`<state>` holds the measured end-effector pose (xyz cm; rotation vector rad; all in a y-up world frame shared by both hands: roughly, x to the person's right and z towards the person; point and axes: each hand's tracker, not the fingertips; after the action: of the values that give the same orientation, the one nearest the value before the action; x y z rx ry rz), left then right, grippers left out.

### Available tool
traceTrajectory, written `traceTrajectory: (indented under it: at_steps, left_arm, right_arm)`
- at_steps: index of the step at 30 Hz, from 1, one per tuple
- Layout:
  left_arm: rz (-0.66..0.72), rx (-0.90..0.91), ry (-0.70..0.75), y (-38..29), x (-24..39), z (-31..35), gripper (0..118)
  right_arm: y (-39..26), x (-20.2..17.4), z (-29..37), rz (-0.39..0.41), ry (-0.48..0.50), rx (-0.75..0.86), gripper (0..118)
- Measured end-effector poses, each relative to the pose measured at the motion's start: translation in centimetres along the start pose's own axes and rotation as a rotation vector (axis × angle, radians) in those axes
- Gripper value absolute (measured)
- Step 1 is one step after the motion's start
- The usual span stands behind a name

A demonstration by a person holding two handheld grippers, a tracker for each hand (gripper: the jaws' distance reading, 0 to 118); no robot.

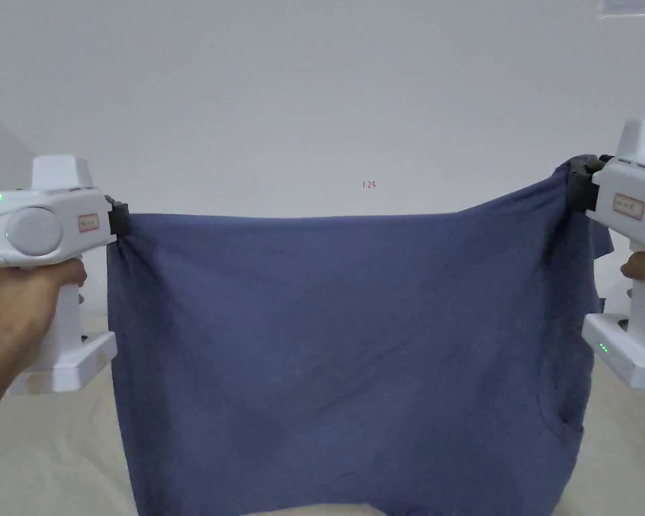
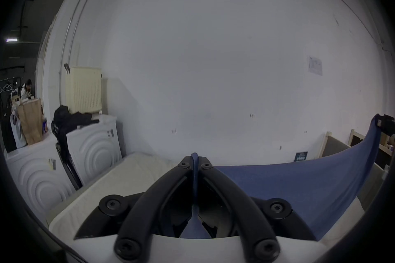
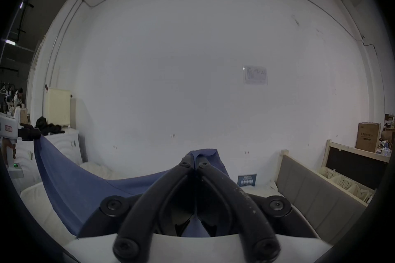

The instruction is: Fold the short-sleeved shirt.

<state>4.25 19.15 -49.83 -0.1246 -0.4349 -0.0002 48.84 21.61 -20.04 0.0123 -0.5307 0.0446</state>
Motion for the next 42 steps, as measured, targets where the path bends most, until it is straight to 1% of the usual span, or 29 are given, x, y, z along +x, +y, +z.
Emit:
traceTrajectory:
  at_steps: [4, 5, 8, 10, 14, 16, 22, 25, 27, 30, 35, 42]
  left_arm:
    - [0.023, 0.027, -0.009, 1.4, 0.2, -1.8, 3]
    - [0.023, 0.035, -0.005, 1.4, 0.3, -2.2, 3]
    - [0.029, 0.041, -0.006, 0.4, 0.8, -4.1, 3]
    - [0.017, 0.012, -0.001, -1.3, 1.3, -5.6, 3]
    - [-0.011, -0.055, 0.012, -6.5, 2.0, -8.7, 3]
    - [-0.019, -0.101, 0.005, -9.5, 2.3, -9.9, 3]
    - [-0.049, -0.229, -0.006, -19.3, 2.5, -10.3, 3]
    - [-0.04, -0.306, -0.007, -23.8, 2.0, -8.7, 3]
    - [-0.012, -0.359, -0.008, -26.8, 1.3, -6.7, 3]
    - [-0.017, -0.435, -0.009, -30.7, 0.2, -3.4, 3]
    - [-0.002, -0.531, 0.001, -35.9, -1.7, 2.7, 3]
    - [0.01, -0.612, 0.011, -40.5, -3.1, 11.6, 3]
  right_arm:
    - [1.0, 0.7, -2.1, -0.005, 0.0, 0.03, 2]
    - [0.7, 1.6, -3.7, -0.006, 0.0, 0.031, 2]
    - [-0.5, 2.2, -5.8, 0.006, -0.004, 0.031, 2]
    - [-2.1, 1.9, -6.1, 0.006, 0.001, 0.013, 2]
    - [-7.7, 2.2, -7.8, -0.028, 0.016, -0.06, 2]
    - [-10.9, 2.5, -8.7, -0.025, 0.01, -0.123, 2]
    - [-21.2, 2.7, -8.2, -0.076, 0.013, -0.289, 2]
    - [-25.5, 2.4, -5.6, -0.092, 0.031, -0.36, 2]
    - [-28.3, 2.3, -3.2, -0.111, 0.047, -0.415, 2]
    - [-31.4, 2.1, 1.1, -0.116, 0.058, -0.472, 2]
    - [-35.9, 2.5, 8.3, -0.142, 0.092, -0.566, 2]
    - [-40.1, 2.8, 18.5, -0.195, 0.083, -0.655, 2]
